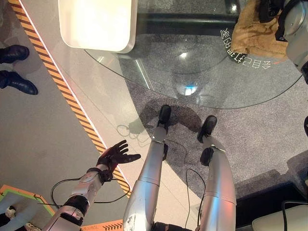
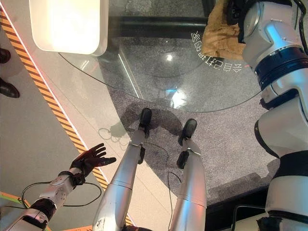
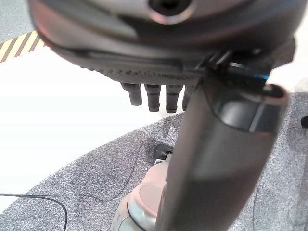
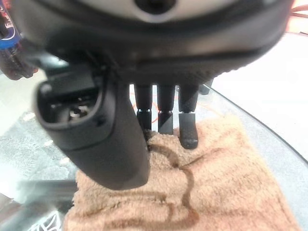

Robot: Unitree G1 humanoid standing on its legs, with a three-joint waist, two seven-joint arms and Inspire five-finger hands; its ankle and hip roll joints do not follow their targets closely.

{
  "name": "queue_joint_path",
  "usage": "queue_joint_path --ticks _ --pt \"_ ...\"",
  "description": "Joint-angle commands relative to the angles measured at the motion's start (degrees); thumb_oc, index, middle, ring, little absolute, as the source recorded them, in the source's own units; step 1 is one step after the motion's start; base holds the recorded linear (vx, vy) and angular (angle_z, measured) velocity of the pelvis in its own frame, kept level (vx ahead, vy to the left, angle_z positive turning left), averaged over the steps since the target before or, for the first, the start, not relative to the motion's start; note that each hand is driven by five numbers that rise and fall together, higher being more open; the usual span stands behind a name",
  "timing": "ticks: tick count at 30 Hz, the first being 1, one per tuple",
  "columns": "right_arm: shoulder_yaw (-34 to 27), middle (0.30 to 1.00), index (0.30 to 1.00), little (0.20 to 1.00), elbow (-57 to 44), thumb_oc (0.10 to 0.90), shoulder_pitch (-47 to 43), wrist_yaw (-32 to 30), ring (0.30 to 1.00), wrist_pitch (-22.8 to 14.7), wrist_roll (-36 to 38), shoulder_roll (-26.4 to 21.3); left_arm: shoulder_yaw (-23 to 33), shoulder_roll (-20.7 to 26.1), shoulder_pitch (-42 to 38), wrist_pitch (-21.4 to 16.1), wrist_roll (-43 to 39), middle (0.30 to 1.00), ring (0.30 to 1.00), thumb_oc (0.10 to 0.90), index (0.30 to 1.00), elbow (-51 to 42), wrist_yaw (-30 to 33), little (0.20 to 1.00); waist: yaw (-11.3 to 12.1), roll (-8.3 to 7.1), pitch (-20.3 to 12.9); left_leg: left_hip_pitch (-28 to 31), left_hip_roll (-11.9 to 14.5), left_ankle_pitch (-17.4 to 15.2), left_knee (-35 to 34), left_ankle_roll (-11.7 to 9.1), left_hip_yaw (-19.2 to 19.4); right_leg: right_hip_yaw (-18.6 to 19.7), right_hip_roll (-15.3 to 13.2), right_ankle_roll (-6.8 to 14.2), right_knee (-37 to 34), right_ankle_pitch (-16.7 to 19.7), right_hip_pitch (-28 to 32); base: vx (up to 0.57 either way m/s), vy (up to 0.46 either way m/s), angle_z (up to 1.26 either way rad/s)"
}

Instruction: Wipe the table with a cloth and put it in the basket.

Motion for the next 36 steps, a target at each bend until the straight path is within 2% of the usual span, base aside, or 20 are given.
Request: queue_joint_path --ticks 1,22,36 --pt "4.0 0.9 0.9 0.9 -2.5 0.8 -0.6 0.8 0.9 -0.3 -1.4 -2.4 2.0 3.2 5.8 0.4 0.6 0.9 0.9 0.8 0.9 0.9 0.1 0.9 -0.2 0.82 -0.7 1.2 -0.7 -4.1 1.4 3.2 1.0 -0.3 1.3 2.0 -2.7 -1.6 3.4 0.0 0.0 0.0" --pt "3.2 0.9 0.9 0.9 -10.9 0.8 1.0 -0.9 0.9 1.0 1.1 -7.5 4.1 4.6 7.0 0.8 -0.2 0.9 0.9 0.8 0.9 -0.1 -0.2 0.9 -1.6 -0.71 -0.7 1.4 -0.4 -4.1 1.1 3.2 1.3 -0.1 2.0 2.1 -3.5 -1.2 3.8 0.0 0.0 0.0" --pt "2.3 0.9 0.9 0.9 -13.2 0.8 1.3 -2.0 0.9 1.4 1.3 -9.1 4.5 4.9 7.1 0.6 -0.5 0.9 0.9 0.8 0.9 0.1 -0.2 0.9 -2.2 -1.21 -0.7 1.5 -0.3 -4.3 1.1 3.2 1.4 0.1 2.2 2.3 -4.0 -1.1 4.1 0.0 0.0 0.0"
